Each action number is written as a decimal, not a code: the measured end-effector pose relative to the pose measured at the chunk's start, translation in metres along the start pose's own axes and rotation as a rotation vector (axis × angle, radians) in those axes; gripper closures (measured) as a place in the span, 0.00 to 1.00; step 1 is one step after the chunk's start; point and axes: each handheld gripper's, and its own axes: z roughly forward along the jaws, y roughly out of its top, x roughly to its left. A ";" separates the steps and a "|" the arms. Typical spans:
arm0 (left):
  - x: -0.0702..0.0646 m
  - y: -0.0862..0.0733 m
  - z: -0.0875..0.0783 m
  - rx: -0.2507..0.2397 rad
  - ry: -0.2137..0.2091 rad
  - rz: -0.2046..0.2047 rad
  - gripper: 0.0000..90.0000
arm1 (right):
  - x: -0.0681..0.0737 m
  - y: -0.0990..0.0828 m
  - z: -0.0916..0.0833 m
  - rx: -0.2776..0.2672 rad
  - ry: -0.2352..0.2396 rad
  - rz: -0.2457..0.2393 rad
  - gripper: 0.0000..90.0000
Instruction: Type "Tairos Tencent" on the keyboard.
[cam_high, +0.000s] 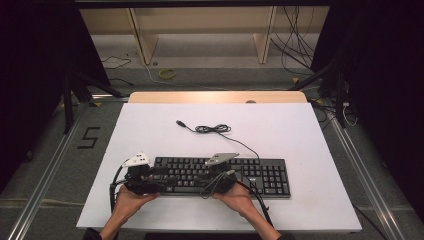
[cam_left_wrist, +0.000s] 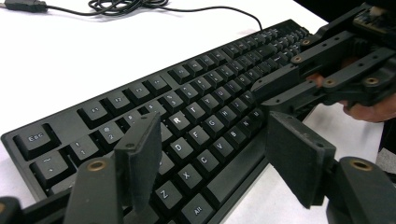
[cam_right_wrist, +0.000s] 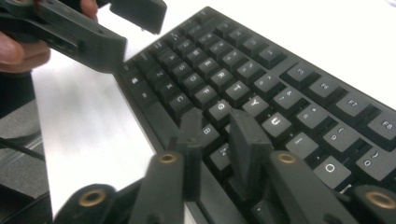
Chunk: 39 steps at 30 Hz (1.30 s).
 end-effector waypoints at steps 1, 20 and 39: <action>0.001 0.000 0.000 0.003 0.000 -0.002 0.40 | 0.000 0.000 -0.001 -0.002 -0.003 0.001 0.75; 0.003 0.003 0.002 0.027 0.013 0.001 0.44 | -0.006 -0.003 -0.024 -0.062 -0.014 0.023 0.47; 0.003 0.007 0.010 0.079 0.011 0.028 0.59 | -0.006 -0.010 -0.038 -0.105 -0.022 0.023 0.39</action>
